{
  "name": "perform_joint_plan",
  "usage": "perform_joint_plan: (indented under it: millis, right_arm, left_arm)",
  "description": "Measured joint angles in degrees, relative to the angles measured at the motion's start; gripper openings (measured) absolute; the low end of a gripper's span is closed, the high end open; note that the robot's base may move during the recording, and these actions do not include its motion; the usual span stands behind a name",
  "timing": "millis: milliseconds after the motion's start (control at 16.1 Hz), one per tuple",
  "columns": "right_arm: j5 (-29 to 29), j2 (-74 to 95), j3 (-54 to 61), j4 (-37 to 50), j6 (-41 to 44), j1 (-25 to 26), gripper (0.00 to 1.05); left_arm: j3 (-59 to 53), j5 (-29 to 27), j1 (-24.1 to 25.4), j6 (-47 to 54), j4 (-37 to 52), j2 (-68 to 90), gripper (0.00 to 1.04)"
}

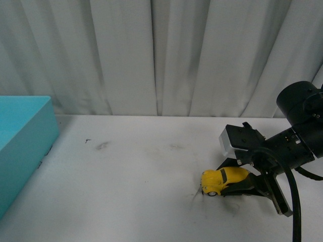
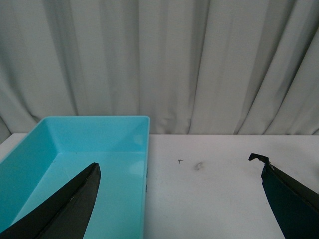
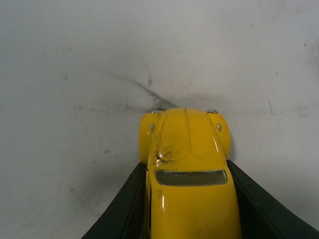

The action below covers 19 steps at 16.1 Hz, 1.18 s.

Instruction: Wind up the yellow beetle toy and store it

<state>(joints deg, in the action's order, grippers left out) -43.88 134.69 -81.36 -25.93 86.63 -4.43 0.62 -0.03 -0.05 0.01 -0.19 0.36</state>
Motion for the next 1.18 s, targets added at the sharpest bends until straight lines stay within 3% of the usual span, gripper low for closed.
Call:
perform_joint_plan:
  millis: [310, 619, 1177]
  right_arm:
    - [-2.1, -1.3, 4.6, 0.9, 3.0, 3.8, 0.42]
    - [-3.3, -2.4, 8.5, -2.0, 10.6, 11.0, 0.42]
    - [-2.4, -3.9, 11.7, -6.5, 12.8, 19.3, 0.42]
  left_arm:
    - [0.0, 0.0, 0.0, 0.0, 0.0, 0.0, 0.98]
    - [0.0, 0.0, 0.0, 0.0, 0.0, 0.0, 0.98]
    - [0.0, 0.0, 0.0, 0.0, 0.0, 0.0, 0.98]
